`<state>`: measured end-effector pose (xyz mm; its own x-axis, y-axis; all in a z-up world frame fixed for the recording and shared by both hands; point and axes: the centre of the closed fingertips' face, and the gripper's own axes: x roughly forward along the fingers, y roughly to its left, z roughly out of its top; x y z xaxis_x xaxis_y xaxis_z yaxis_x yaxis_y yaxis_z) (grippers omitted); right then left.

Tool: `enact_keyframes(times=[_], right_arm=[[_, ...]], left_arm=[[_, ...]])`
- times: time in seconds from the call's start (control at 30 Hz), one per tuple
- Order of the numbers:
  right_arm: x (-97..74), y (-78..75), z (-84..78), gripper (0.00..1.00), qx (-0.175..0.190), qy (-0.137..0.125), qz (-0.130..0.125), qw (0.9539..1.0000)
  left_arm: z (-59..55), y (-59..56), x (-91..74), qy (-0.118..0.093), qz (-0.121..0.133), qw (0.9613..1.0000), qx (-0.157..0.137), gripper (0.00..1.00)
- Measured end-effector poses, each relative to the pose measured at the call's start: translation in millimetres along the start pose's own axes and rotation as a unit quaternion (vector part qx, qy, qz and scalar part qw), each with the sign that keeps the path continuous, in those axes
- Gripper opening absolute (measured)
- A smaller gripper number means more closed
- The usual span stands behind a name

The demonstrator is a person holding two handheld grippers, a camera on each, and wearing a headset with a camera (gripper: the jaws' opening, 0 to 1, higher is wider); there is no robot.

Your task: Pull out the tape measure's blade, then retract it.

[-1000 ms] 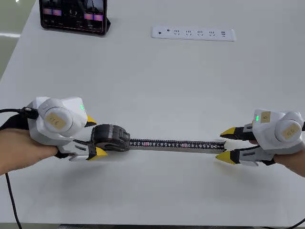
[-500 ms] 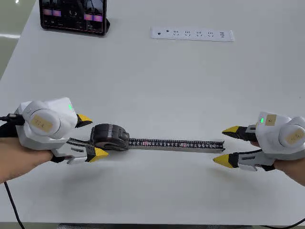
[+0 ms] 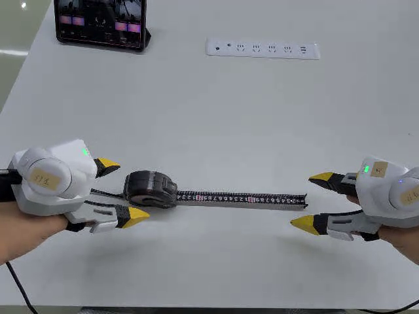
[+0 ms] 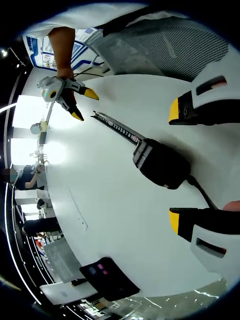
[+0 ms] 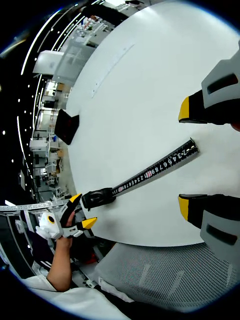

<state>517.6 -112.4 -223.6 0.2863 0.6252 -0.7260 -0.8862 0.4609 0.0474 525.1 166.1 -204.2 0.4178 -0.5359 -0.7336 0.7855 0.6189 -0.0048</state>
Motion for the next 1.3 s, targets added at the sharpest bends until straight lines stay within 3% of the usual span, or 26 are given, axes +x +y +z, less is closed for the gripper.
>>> enact_keyframes(times=[0.57,1.3], right_arm=[[-8.9,9.6,0.1,0.71,0.019,-0.025,-0.028,0.9991],[-20.2,13.5,1.5,0.81,0.042,-0.063,-0.076,0.9943]], left_arm=[[-0.1,-9.1,-16.1,-0.052,0.028,0.9976,-0.035,0.71],[-8.6,-24.9,-26.5,-0.088,0.057,0.9926,-0.062,0.83]])
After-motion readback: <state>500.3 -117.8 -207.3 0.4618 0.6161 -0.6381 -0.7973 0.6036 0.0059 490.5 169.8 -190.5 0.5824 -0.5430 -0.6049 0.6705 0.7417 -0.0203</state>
